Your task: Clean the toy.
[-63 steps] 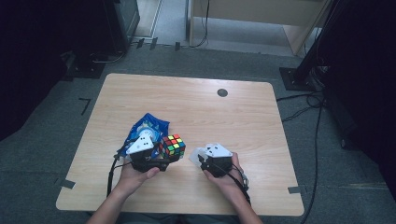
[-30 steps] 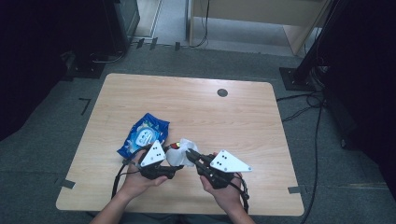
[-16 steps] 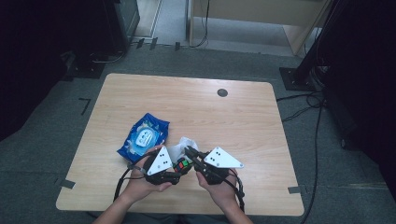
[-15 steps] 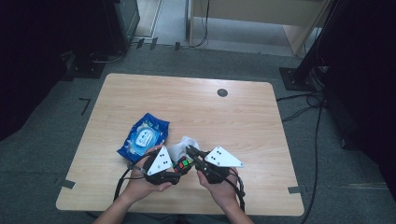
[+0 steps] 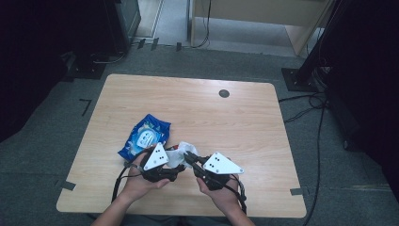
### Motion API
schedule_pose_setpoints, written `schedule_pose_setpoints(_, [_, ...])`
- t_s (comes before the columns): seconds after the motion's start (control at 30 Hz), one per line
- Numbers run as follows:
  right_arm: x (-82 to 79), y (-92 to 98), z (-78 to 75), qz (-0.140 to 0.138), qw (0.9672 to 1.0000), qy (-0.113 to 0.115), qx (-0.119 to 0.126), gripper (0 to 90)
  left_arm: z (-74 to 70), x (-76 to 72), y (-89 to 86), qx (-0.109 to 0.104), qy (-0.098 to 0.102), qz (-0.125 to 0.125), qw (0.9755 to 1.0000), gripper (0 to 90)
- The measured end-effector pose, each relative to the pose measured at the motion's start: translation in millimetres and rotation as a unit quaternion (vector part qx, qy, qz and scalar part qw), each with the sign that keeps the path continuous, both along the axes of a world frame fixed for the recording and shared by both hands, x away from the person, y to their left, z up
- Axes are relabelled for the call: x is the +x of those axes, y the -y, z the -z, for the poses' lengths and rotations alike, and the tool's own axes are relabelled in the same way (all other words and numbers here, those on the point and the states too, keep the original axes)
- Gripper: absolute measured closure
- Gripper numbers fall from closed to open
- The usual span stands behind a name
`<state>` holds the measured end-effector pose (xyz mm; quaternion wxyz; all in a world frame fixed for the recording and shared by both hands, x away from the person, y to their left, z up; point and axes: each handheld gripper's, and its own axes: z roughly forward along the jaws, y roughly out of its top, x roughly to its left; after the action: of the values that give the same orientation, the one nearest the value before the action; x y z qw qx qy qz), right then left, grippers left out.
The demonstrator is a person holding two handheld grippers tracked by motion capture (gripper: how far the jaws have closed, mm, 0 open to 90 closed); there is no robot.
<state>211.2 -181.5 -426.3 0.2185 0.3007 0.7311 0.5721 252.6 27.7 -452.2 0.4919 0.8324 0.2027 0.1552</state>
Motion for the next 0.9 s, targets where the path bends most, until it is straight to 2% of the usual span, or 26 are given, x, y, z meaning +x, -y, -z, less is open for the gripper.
schedule_pose_setpoints(0.13, [-1.1,-3.1,-2.1,-0.004,1.0000,0.005,0.003,87.7,0.9,-3.5,5.6,0.005,0.004,0.010,0.9999,34.1])
schedule_pose_setpoints(0.3, [9.6,6.5,3.4,0.017,0.9995,-0.021,0.019,87.6,-0.5,-6.5,7.8,0.003,0.010,0.015,0.9998,34.1])
schedule_pose_setpoints(0.5, [15.6,16.9,10.9,0.044,0.9987,-0.025,0.006,87.7,-3.0,-2.3,0.9,-0.008,0.006,0.009,0.9999,34.1])
schedule_pose_setpoints(0.6, [12.3,15.9,8.9,0.041,0.9989,-0.020,0.001,87.8,-2.8,-0.6,-0.7,-0.013,0.000,0.002,0.9999,34.1])
schedule_pose_setpoints(0.7, [5.9,10.7,5.7,0.021,0.9998,-0.007,0.001,87.8,-1.3,-0.2,-0.3,-0.009,-0.004,0.005,0.9999,34.0])
schedule_pose_setpoints(0.8, [0.5,3.5,2.4,0.001,1.0000,0.005,-0.002,87.7,0.6,-3.2,4.3,0.000,0.000,0.012,0.9999,34.0])
schedule_pose_setpoints(0.83, [-0.1,1.9,1.8,0.003,0.9999,0.010,-0.004,87.6,1.0,-4.1,5.6,0.002,0.000,0.014,0.9999,34.1])
schedule_pose_setpoints(0.9, [1.9,2.4,1.8,0.011,0.9999,0.007,-0.005,87.6,0.4,-4.2,5.9,-0.004,-0.001,0.017,0.9998,34.1])
